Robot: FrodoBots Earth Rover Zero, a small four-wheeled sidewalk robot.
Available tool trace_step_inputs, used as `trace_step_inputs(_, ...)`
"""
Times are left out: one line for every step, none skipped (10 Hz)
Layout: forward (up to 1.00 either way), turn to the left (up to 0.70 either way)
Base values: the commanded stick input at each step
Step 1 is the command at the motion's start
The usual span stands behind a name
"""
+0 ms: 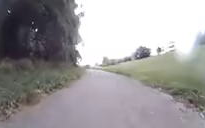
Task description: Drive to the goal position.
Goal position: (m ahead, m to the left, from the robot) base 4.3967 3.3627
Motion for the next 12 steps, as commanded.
trace_step_inputs(1.0,-0.39)
trace_step_inputs(1.0,-0.4)
trace_step_inputs(1.0,-0.4)
trace_step_inputs(1.0,-0.4)
trace_step_inputs(1.0,-0.14)
trace_step_inputs(1.0,-0.05)
trace_step_inputs(1.0,0.0)
trace_step_inputs(1.0,0.0)
trace_step_inputs(1.0,0.0)
trace_step_inputs(1.0,0.0)
trace_step_inputs(1.0,0.0)
trace_step_inputs(1.0,0.0)
